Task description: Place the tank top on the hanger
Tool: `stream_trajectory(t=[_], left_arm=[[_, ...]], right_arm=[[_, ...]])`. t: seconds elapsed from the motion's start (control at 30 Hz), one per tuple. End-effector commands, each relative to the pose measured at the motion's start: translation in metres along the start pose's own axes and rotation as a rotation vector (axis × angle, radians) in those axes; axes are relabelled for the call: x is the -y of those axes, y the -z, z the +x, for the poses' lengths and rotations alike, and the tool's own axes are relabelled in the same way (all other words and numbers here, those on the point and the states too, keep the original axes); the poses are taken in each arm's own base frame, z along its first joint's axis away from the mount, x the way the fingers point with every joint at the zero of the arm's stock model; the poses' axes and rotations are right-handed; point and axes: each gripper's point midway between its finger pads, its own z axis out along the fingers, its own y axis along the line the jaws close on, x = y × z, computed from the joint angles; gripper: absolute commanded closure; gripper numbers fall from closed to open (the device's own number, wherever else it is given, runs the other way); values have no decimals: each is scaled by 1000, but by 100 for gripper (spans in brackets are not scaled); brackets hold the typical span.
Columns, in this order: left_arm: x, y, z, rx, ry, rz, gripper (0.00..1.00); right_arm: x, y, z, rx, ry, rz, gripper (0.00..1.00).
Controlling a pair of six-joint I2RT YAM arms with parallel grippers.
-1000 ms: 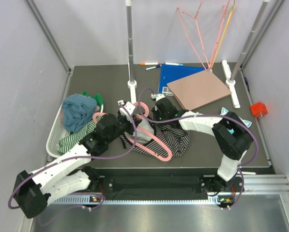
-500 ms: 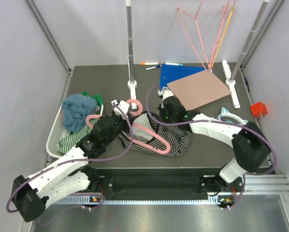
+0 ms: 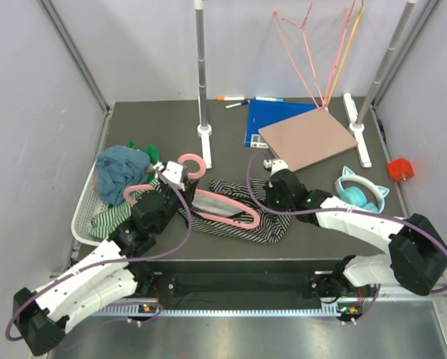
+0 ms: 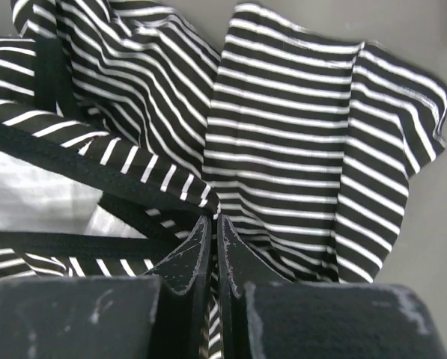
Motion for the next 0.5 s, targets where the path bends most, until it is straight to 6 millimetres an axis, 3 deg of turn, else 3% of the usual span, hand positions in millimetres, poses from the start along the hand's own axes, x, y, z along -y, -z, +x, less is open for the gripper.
stream_trajectory(t=[0.0, 0.23, 0.47], left_arm=[[-10, 8, -31, 143, 62, -49, 100], [-18, 13, -34, 178, 80, -86, 100], [-26, 14, -32, 181, 89, -131, 100]], right_arm=[[-4, 11, -2, 27, -37, -35, 100], [-16, 21, 9, 2, -47, -101, 100], [-36, 46, 12, -5, -46, -191, 100]])
